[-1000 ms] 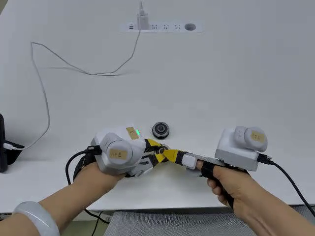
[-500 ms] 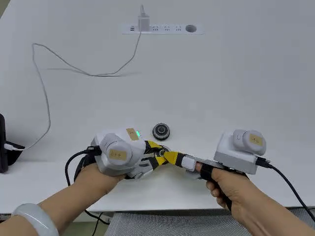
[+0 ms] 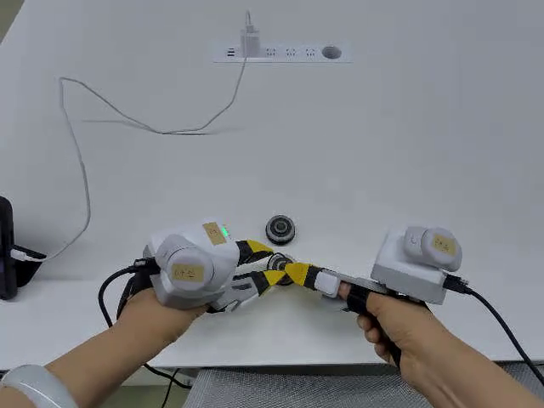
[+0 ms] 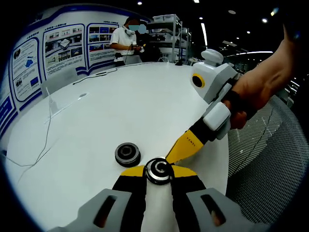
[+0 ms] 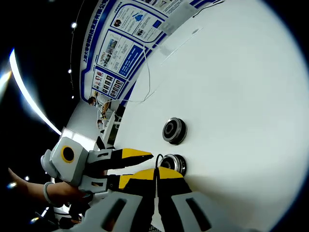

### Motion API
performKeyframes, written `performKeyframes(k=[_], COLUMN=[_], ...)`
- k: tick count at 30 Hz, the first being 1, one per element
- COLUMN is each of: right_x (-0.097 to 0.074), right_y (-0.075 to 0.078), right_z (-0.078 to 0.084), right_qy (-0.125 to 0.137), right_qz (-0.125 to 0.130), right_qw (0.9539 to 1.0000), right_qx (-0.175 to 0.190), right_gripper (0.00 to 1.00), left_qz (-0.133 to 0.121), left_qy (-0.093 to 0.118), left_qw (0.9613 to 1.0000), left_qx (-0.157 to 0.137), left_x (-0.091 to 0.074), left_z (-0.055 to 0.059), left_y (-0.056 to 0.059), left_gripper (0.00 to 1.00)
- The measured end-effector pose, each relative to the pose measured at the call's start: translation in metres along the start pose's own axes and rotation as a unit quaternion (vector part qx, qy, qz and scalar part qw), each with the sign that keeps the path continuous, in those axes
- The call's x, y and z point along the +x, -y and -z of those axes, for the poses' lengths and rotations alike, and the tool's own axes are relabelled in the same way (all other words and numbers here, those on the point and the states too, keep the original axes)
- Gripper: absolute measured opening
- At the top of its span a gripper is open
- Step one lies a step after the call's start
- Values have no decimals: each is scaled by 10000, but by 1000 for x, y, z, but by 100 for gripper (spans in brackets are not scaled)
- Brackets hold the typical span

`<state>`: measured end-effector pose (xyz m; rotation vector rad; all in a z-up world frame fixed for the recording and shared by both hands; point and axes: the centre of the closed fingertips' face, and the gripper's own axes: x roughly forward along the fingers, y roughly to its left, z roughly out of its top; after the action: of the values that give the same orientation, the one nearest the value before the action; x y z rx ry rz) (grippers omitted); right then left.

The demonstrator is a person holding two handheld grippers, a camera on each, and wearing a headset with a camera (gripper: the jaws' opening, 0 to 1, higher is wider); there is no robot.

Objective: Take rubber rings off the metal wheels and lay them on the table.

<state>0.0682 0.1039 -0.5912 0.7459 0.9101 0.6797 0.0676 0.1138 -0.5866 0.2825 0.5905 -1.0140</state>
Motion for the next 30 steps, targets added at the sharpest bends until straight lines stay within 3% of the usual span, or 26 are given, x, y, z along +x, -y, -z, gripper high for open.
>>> performKeyframes(k=[14, 20, 25, 30], right_x=[-4, -13, -24, -34], right_y=[-12, -17, -13, -3], right_z=[-6, -20, -33, -41], right_qy=[133, 373, 553, 674], right_qz=[-172, -286, -263, -155], right_qw=[9997, 9987, 9978, 9973], right_qx=[77, 198, 234, 263], right_gripper=[2, 2, 2, 2], left_qz=[-54, -95, -147, -158], left_qy=[-83, -106, -122, -101], left_qw=[9999, 9998, 9997, 9996], left_qx=[-70, -132, -175, -214], left_x=[-3, -4, -7, -8], left_z=[9, 13, 16, 17], left_y=[-3, -2, -3, -4], left_gripper=[30, 38, 44, 44])
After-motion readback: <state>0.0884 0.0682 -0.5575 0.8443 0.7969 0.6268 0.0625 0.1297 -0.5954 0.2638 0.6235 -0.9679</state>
